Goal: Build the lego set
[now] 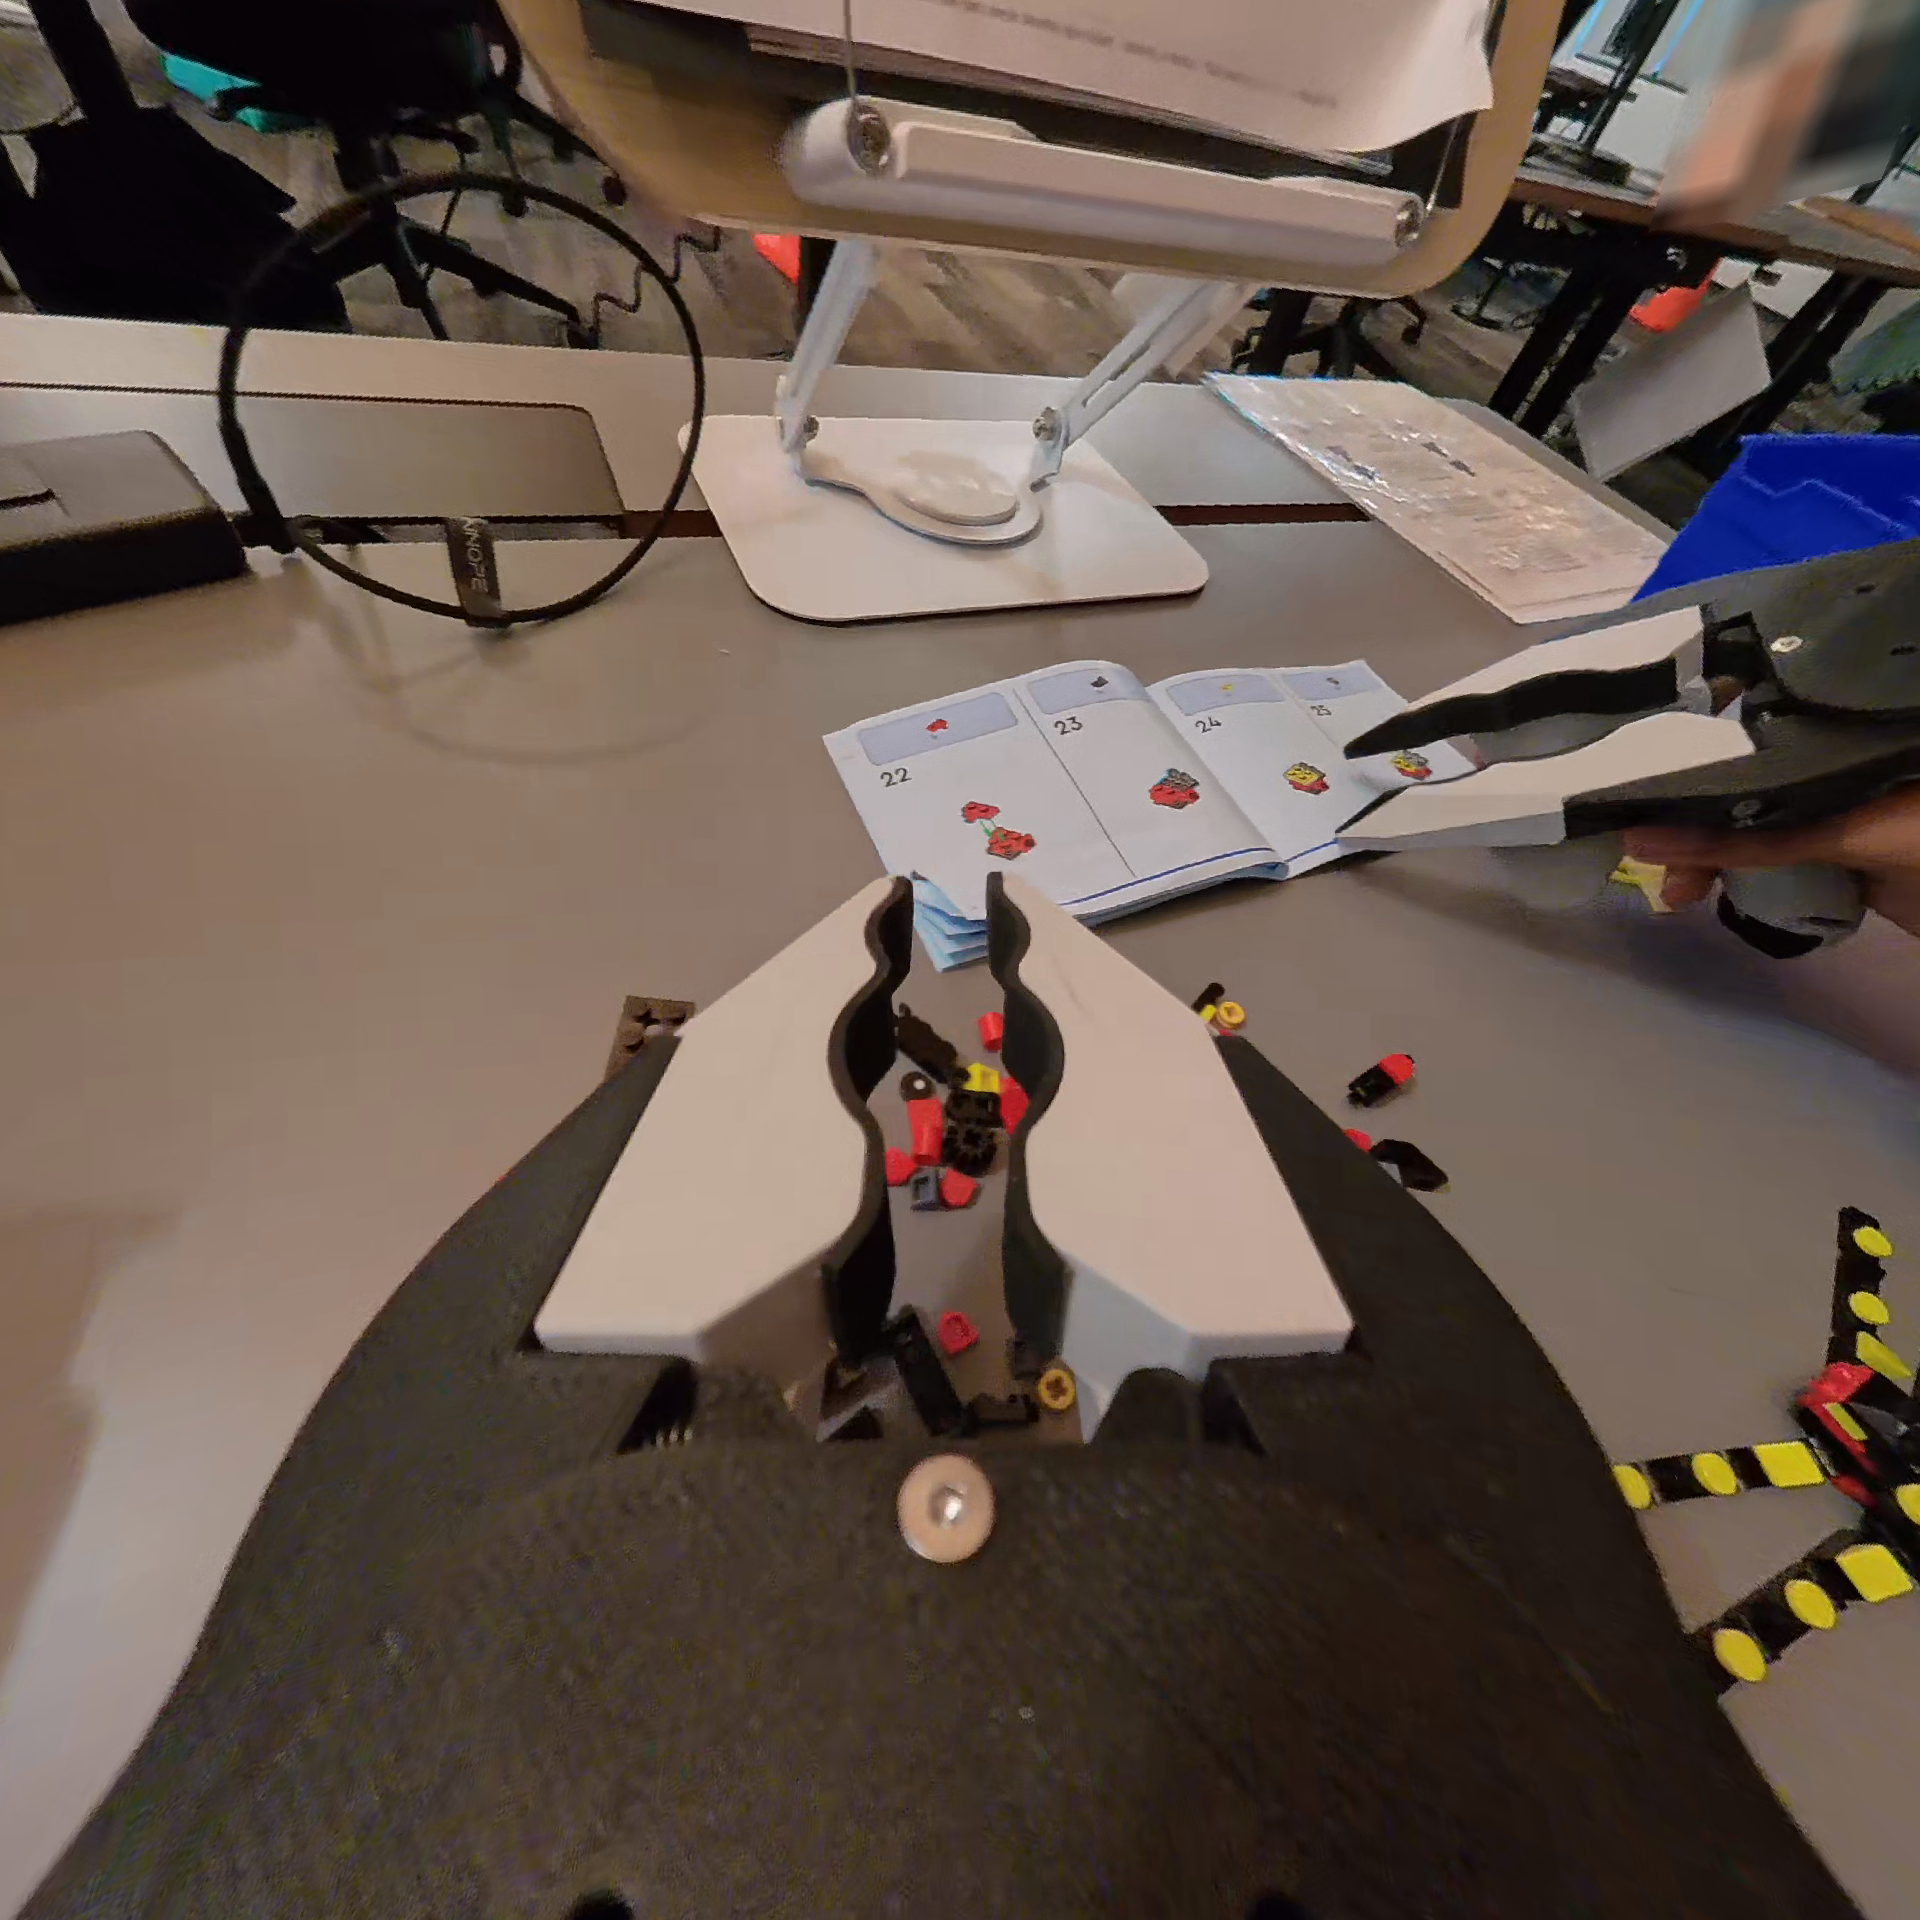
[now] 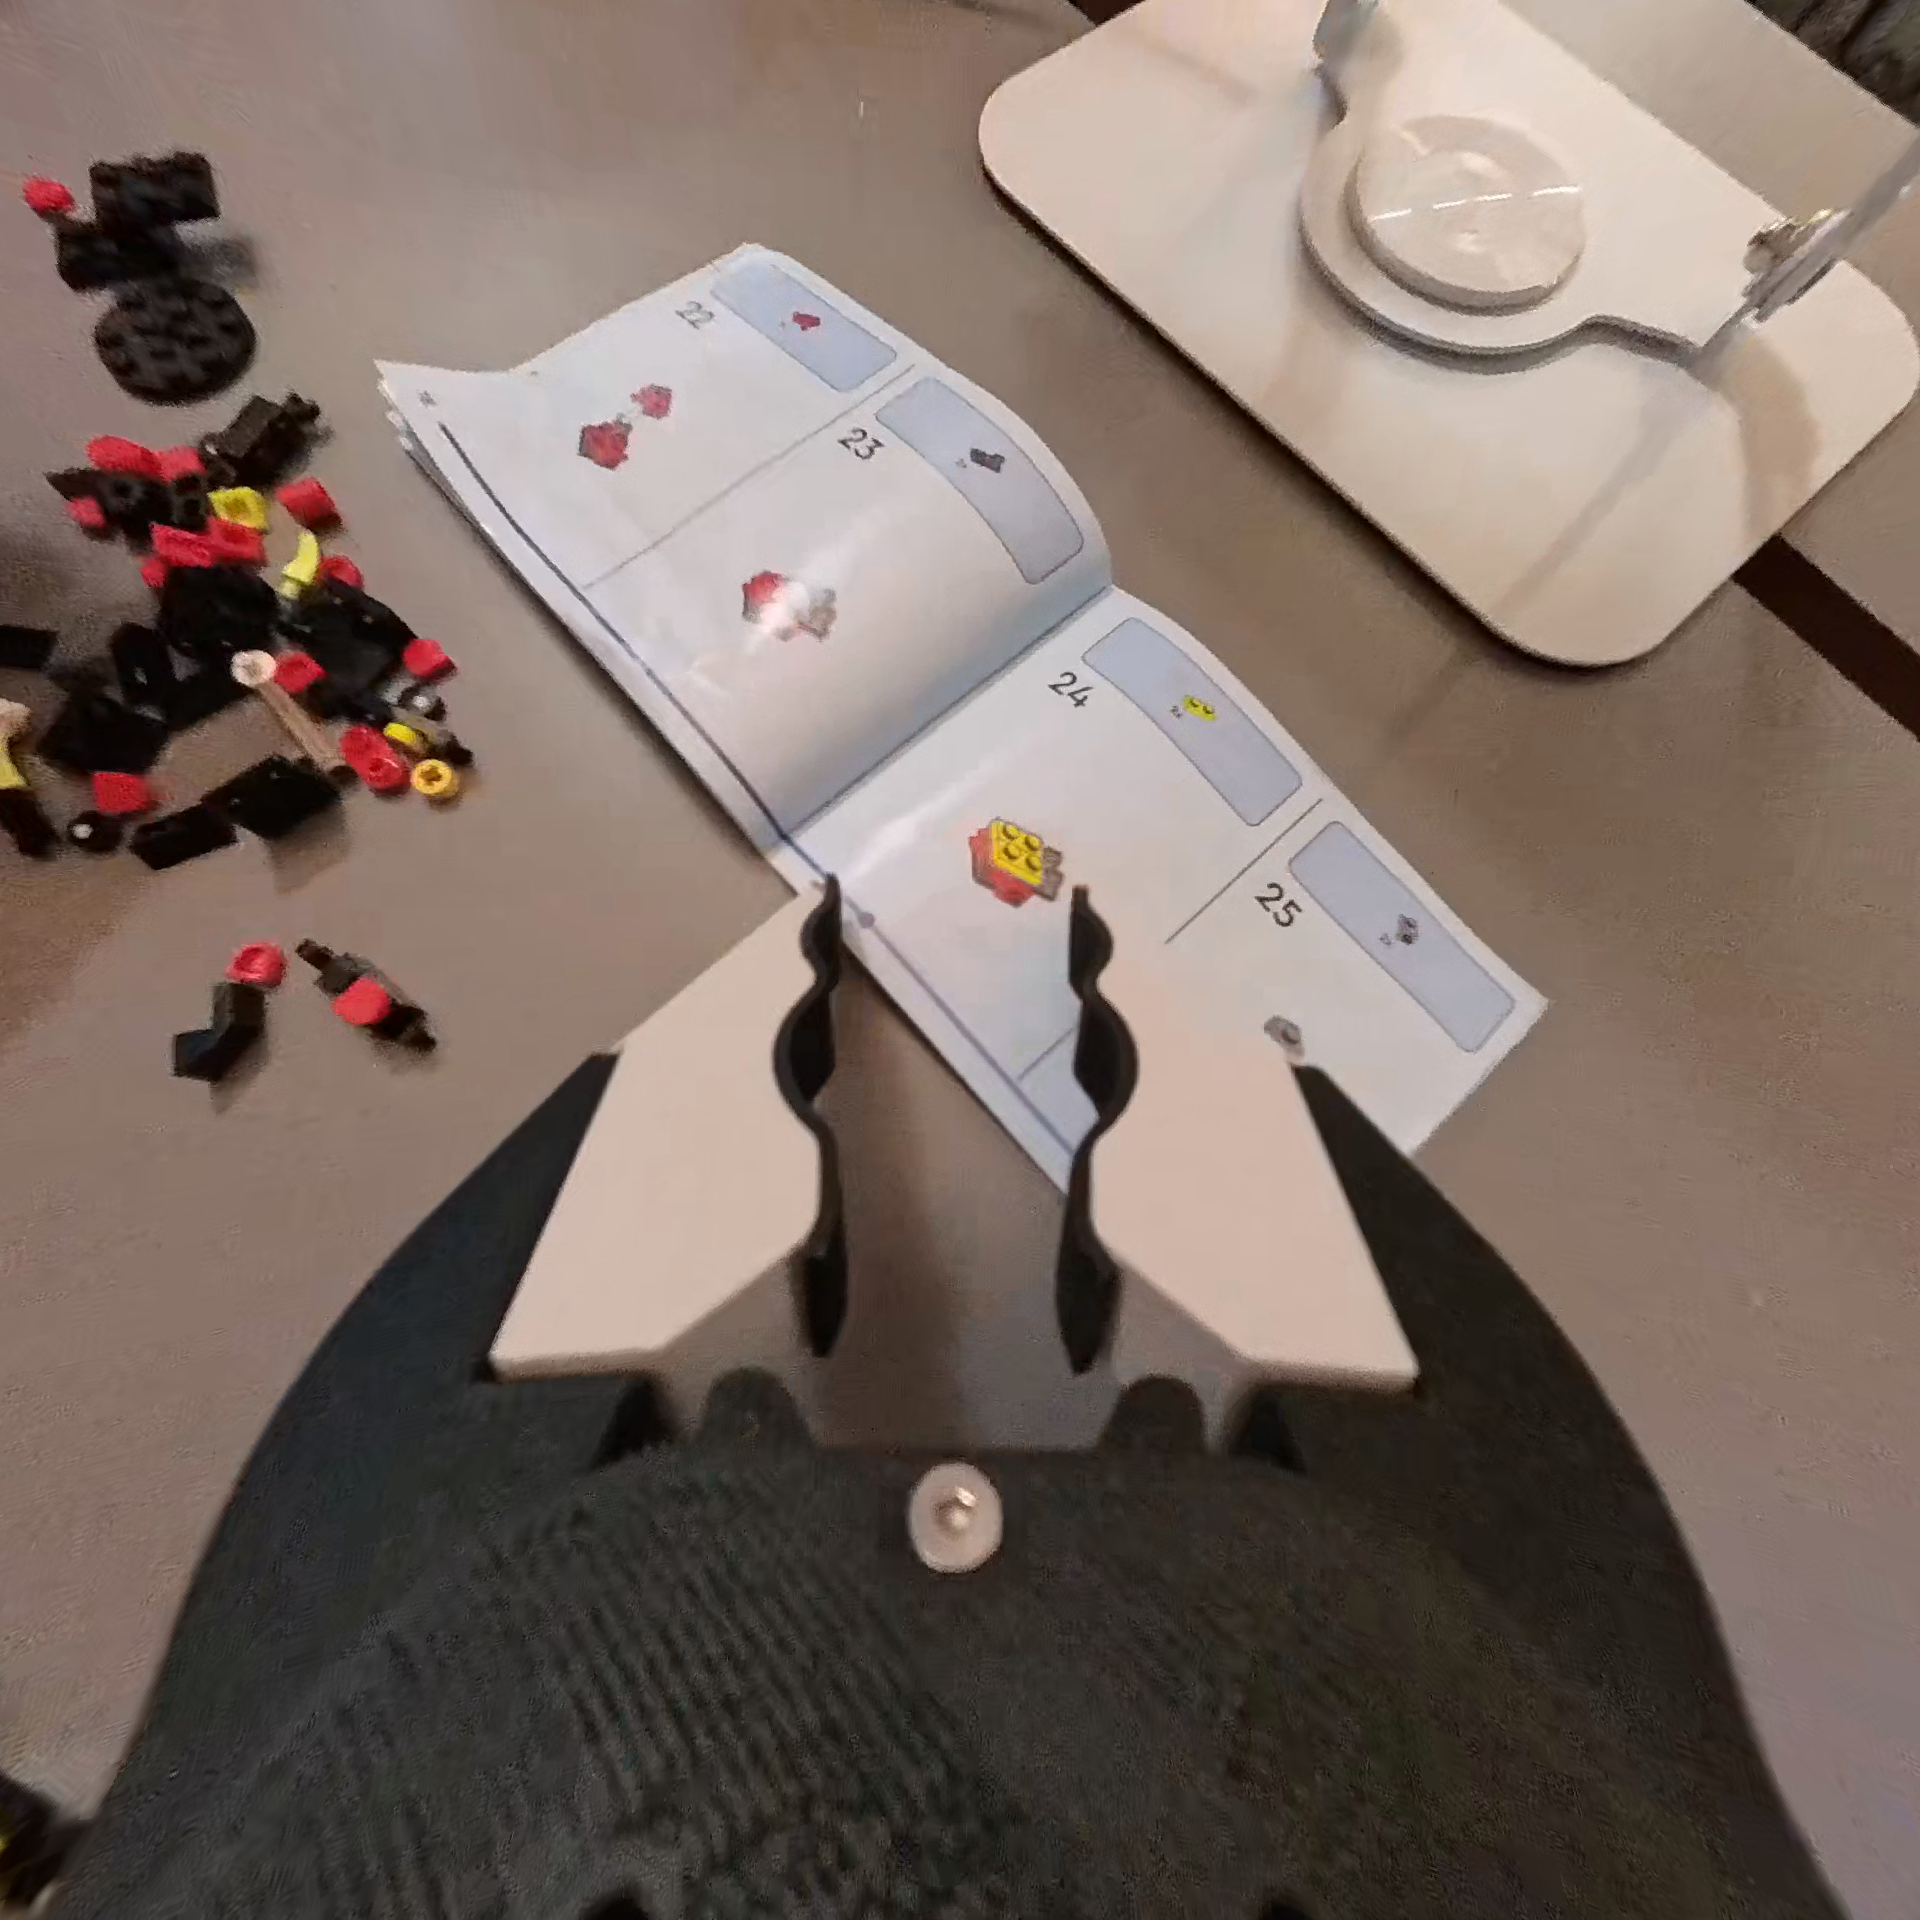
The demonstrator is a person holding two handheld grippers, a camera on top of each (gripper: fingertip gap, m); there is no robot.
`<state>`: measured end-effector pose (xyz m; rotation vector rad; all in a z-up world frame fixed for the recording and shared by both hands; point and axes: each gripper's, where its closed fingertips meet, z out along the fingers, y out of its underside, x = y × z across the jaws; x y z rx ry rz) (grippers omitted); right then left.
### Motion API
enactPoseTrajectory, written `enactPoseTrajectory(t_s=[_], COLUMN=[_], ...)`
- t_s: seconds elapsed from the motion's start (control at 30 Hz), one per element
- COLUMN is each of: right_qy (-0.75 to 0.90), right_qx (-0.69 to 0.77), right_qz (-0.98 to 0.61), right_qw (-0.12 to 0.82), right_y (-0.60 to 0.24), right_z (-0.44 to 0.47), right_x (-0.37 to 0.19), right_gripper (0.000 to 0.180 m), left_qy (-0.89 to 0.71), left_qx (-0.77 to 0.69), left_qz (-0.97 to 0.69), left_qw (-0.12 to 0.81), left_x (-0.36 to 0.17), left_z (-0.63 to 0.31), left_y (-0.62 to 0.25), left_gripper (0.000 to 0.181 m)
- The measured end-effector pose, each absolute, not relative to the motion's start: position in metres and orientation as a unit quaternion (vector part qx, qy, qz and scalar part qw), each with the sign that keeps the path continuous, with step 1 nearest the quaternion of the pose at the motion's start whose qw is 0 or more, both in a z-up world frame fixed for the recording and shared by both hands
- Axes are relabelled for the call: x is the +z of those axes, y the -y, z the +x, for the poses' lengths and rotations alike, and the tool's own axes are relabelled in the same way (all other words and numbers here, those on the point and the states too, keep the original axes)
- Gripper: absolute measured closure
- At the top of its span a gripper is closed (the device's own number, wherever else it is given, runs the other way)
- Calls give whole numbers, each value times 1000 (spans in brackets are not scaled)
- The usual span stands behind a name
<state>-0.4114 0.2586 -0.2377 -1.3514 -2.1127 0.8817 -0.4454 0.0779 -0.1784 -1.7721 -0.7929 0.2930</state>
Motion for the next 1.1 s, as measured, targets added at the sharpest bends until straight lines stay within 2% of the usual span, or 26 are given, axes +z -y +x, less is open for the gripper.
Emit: enactPoseTrajectory(t_s=[0.13, 0.3, 0.57, 0.7, 0.8, 0.9, 1.0, 1.1], right_qy=[781, 760, 761, 717, 687, 715, 753, 784], right_qx=[293, 336, 344, 388, 442, 459, 516, 504], right_qz=[-498, -490, -467, -492, -506, -471, -373, -322], right_qw=[238, 264, 290, 307, 278, 237, 169, 168], right_y=[-266, -263, -258, -262, -255, -241, -204, -188], right_z=[-409, -397, -310, -282, -265, -243, -208, -194], right_x=[-246, -217, -193, -187, -188, -194, -189, -193], right_gripper=[137, 141, 140, 144, 144, 137, 114, 108], left_qy=[347, 353, 330, 297, 249, 192, 131, 98], left_qx=[128, 124, 111, 92, 65, 40, -17, -56], left_qz=[-747, -742, -755, -768, -782, -800, -814, -825], left_qw=[552, 556, 556, 559, 568, 567, 565, 554], left_x=[-181, -180, -181, -182, -177, -176, -176, -180], left_z=[-452, -455, -442, -427, -405, -379, -345, -322], left_y=[-72, -69, -83, -99, -112, -123, -137, -147], left_gripper=[169, 168, 166, 158, 150, 149, 150, 148])
